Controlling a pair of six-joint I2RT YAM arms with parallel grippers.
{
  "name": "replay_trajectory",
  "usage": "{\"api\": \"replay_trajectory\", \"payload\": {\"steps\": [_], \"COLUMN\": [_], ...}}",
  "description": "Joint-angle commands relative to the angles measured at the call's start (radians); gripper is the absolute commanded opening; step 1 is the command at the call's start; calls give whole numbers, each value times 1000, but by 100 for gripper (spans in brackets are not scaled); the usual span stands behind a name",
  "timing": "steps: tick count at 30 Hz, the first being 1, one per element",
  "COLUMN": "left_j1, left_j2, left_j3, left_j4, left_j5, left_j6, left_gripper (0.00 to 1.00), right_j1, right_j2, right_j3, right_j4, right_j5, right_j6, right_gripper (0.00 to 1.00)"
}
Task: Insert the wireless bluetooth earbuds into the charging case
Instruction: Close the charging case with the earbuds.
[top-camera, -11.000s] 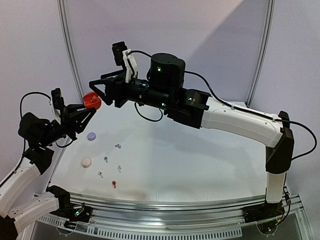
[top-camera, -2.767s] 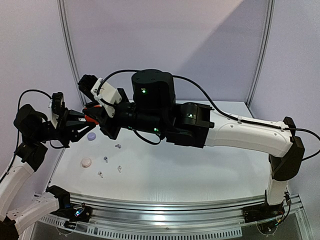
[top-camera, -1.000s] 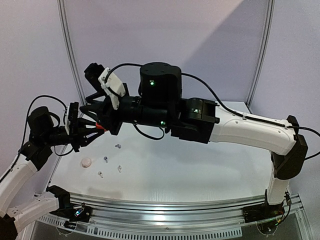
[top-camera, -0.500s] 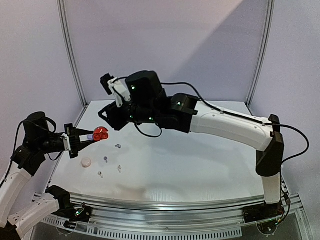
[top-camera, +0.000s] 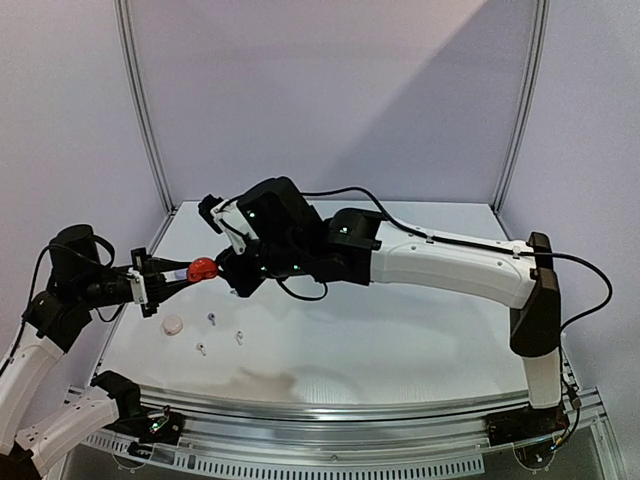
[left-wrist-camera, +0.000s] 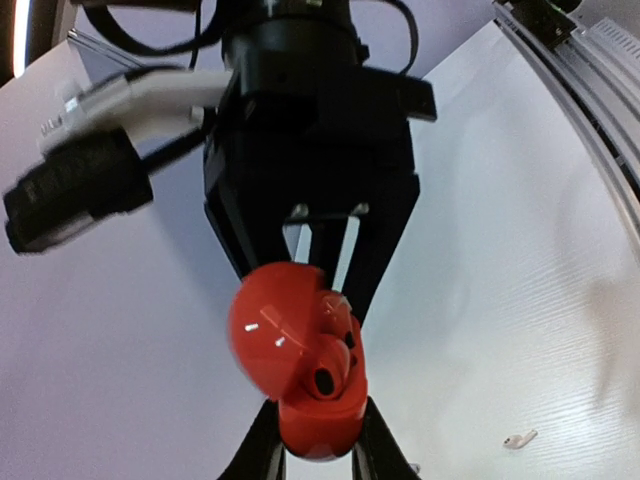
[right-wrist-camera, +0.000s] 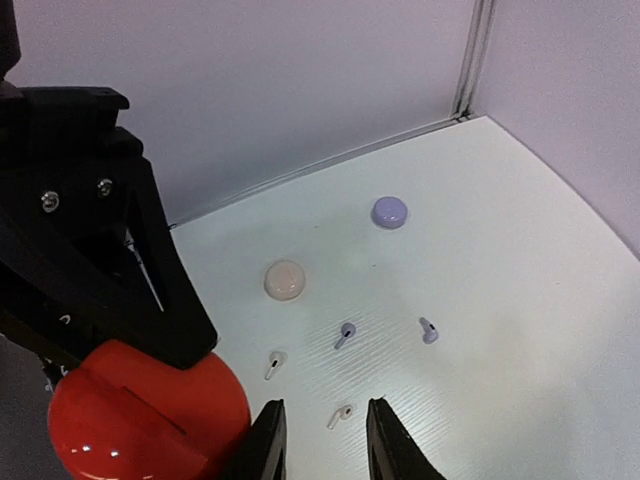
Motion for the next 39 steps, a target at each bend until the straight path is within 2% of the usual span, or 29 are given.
{"api": "replay_trajectory", "payload": {"steps": [1,7,10,13,16,18,20,22,25,28,33,39], "left_j1": [-10,-10,-9,-9,-9,-13,-18,-24,-28,-33,-37,-36], "left_j2": [12,22,34,43,45,39,41,48,50,50,41,37], "left_j3": [-12,-4,12,34,50,44,42,52,68,83,89,85], "left_j4": [-22,-20,-16,-25,-75,-99,-99,-113,-119,-125,-130,-86], "left_j5": [-56,-60,-48,27,217,325,332,308,299,308,308,304], "left_j6": [34,-9,-110,-283,-399,-406,-409,-381,-362,-363,-371,-438], "left_gripper": [0,0,0,0,0,0,0,0,0,0,0,0], "right_j1": [101,154,154,138,86,46,3,-23,-26,-25,-26,-27], "right_j2": [-95,-121,-144,-218,-320,-399,-432,-411,-301,-204,-117,-93], "right_j3": [-21,-54,-80,-164,-252,-304,-325,-294,-176,-84,-64,-68], "right_j4": [13,17,-29,10,118,232,333,351,258,210,246,289], "right_j5": [277,375,391,365,221,84,-55,-184,-291,-385,-465,-557], "right_j6": [-199,-427,-421,-397,-317,-266,-207,-105,-60,-15,54,118], "right_gripper": [29,29,31,35,42,42,37,35,48,52,36,26]}}
